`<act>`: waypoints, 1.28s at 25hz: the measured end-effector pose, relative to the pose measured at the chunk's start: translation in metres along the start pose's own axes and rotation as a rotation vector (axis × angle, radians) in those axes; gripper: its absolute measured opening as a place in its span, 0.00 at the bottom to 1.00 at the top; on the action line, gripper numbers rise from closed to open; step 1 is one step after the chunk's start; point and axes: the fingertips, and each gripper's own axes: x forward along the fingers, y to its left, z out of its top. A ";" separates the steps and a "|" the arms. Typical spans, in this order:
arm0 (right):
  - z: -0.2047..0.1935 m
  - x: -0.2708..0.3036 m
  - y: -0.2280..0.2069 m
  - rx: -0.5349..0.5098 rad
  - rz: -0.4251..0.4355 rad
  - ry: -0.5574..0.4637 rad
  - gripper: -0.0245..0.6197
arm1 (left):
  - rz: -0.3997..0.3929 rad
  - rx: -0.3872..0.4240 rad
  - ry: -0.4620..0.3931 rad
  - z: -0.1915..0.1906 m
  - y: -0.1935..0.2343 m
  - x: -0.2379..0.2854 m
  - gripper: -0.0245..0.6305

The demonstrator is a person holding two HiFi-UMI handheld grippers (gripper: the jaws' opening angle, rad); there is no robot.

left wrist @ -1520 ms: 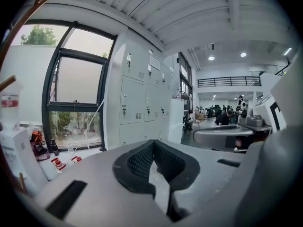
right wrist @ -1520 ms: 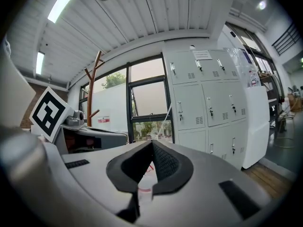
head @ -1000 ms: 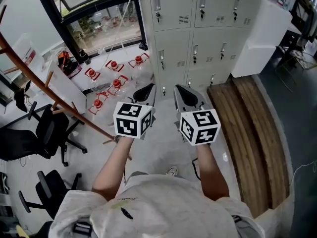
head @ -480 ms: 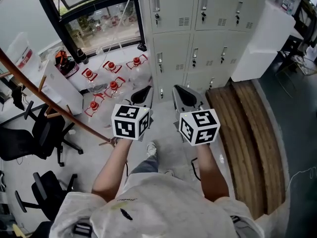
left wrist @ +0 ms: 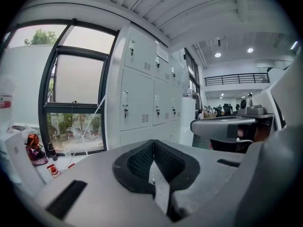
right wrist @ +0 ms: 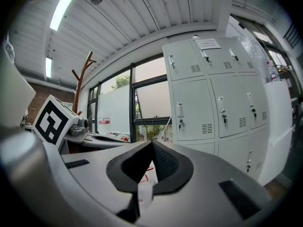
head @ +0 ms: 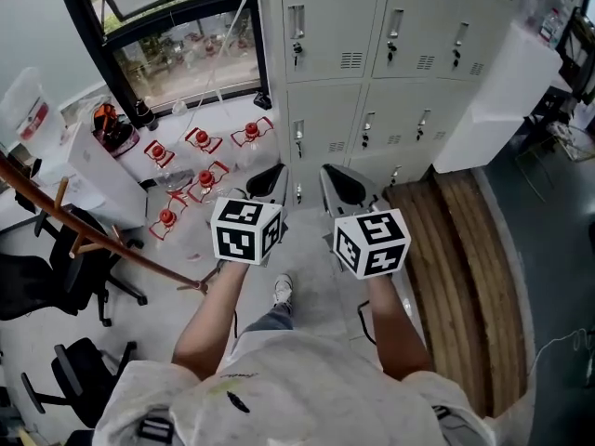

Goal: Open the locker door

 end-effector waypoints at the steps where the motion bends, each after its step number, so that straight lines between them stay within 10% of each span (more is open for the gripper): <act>1: 0.002 0.010 -0.004 -0.001 0.000 0.000 0.04 | -0.001 0.000 0.001 0.002 0.007 0.009 0.05; 32: 0.066 0.258 -0.072 -0.051 -0.060 -0.041 0.04 | -0.065 -0.024 0.010 0.051 0.198 0.175 0.05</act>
